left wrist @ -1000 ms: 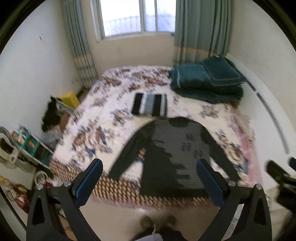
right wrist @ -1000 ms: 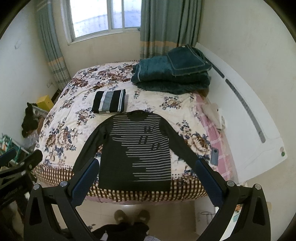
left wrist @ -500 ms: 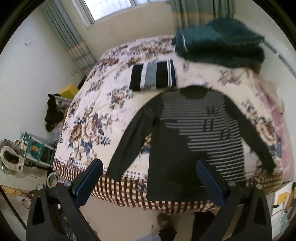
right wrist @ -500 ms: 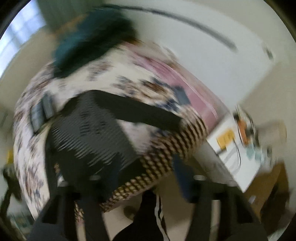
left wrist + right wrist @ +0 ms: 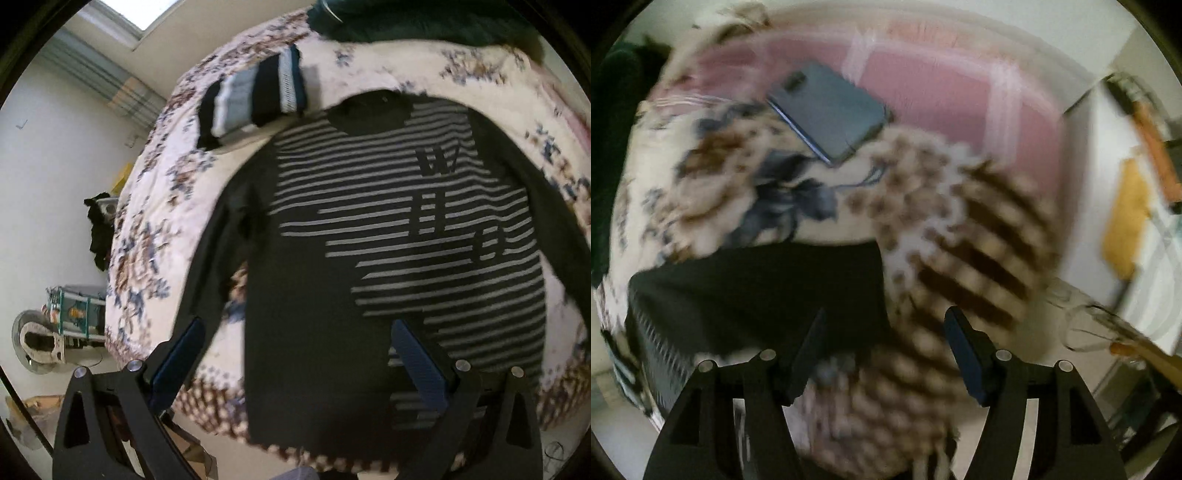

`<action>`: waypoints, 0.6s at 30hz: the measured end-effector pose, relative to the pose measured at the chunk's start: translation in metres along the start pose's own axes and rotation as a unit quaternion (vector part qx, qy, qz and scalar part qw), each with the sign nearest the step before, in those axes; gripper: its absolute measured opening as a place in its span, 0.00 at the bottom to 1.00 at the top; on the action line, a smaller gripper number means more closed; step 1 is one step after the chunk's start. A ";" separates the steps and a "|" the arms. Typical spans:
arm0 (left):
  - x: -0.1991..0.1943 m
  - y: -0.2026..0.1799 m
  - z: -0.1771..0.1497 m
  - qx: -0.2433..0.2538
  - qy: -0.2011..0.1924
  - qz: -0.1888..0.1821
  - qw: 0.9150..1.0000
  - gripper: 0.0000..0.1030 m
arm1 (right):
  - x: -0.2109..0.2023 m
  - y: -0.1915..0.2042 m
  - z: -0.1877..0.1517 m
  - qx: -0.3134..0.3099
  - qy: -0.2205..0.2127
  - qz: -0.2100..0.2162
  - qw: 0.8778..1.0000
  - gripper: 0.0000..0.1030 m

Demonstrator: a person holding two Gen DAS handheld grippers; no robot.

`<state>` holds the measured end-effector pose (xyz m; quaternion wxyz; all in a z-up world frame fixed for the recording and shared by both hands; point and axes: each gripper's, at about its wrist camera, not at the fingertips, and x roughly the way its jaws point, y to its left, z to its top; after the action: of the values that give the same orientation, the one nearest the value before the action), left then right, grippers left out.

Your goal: Fold small clothes

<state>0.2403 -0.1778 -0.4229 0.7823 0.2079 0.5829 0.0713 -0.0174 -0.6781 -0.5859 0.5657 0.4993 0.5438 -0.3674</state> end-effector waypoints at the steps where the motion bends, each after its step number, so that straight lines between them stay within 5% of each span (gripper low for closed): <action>1: 0.012 -0.009 0.004 0.002 0.007 0.001 1.000 1.00 | 0.021 0.003 0.005 0.002 0.009 0.001 1.000 0.66; 3: 0.029 -0.024 0.009 0.004 0.015 -0.003 1.000 1.00 | 0.035 0.010 0.007 -0.004 -0.005 -0.014 1.000 0.67; 5: 0.045 -0.040 0.013 0.006 0.021 -0.010 1.000 1.00 | 0.028 0.016 0.004 -0.013 -0.042 -0.018 0.999 0.35; 6: 0.051 -0.048 0.014 0.008 0.021 -0.014 1.000 1.00 | 0.023 0.017 0.004 -0.016 -0.053 -0.017 0.998 0.04; 13: 0.073 -0.091 0.014 0.017 0.038 -0.055 0.998 1.00 | -0.054 0.019 0.033 -0.026 -0.156 -0.003 0.987 0.04; 16: 0.071 -0.098 0.015 0.015 0.040 -0.067 0.997 1.00 | -0.041 0.029 0.059 -0.039 -0.116 -0.019 0.992 0.06; 18: 0.069 -0.098 0.016 0.014 0.040 -0.071 0.997 1.00 | -0.024 0.024 0.067 -0.019 -0.059 -0.013 0.998 0.20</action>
<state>0.2637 -0.2456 -0.5206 0.7582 0.1737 0.6283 0.0154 0.0188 -0.7405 -0.5644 0.6013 0.4589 0.5228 -0.3930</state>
